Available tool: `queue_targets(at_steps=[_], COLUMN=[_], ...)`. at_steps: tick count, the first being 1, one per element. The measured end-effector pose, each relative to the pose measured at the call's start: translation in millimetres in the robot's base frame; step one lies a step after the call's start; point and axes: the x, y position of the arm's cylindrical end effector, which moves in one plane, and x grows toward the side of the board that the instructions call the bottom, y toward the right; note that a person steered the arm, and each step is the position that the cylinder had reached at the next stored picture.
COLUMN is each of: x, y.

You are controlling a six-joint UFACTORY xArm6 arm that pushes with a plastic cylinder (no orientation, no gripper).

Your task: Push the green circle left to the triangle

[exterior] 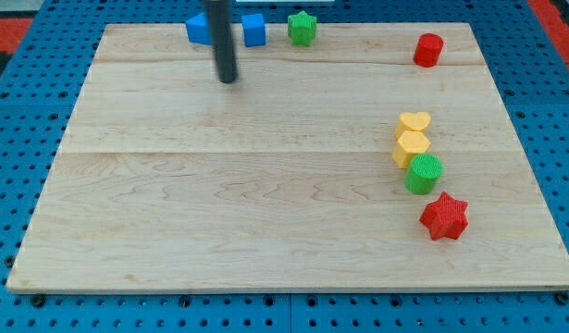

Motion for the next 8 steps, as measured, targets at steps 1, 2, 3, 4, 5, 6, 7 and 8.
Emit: queue_targets(at_steps=[1,2,3,4,5,6,7,8], x=[0.4,22.3,74.6,141.6,172.3,149.9,143.9,168.5], y=[130.4,239.2,302.8,302.6,257.0,159.2,51.1,96.8])
